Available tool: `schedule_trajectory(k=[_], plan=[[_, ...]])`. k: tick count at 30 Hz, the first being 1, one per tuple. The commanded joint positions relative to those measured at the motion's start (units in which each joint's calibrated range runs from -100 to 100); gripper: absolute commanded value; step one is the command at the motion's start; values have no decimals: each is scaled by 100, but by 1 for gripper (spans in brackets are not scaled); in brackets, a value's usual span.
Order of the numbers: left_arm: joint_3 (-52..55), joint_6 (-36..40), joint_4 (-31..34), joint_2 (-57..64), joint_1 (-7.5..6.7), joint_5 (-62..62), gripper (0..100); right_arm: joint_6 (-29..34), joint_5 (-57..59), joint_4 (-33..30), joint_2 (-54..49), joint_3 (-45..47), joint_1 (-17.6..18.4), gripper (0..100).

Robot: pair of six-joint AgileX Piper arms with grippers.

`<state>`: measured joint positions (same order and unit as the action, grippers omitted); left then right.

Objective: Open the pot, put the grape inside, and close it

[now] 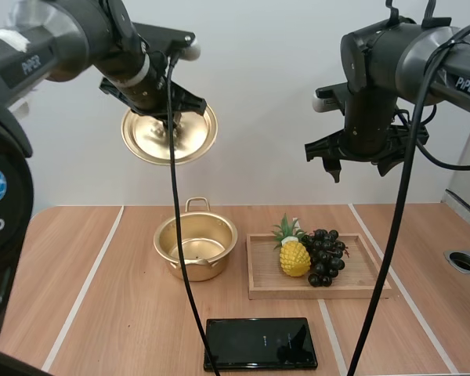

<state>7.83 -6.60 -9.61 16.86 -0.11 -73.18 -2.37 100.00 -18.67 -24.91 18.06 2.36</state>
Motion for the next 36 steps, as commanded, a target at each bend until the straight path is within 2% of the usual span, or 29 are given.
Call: schedule_trajectory(k=[1,4,8,13,20,28,36], plan=[[-406,124,132,295,169,341,0,-27,0,-3,-39,16,-17,100],[-851,91,132,416,329,362,0,-106,0,59,-39,16,-17,100],[-1480,91,-4,548,472,362,0,-363,0,382,-39,16,-17,100],[-2235,91,-573,750,608,362,0,-427,0,615,-39,16,-17,100],[-3289,91,-1138,986,636,362,0,-427,0,635,-39,16,-17,100],[-4730,305,-1128,1000,636,161,0,-435,-172,635,-39,16,-17,100],[-5734,504,-1114,1000,636,-37,0,-269,-208,661,244,77,-17,100]])
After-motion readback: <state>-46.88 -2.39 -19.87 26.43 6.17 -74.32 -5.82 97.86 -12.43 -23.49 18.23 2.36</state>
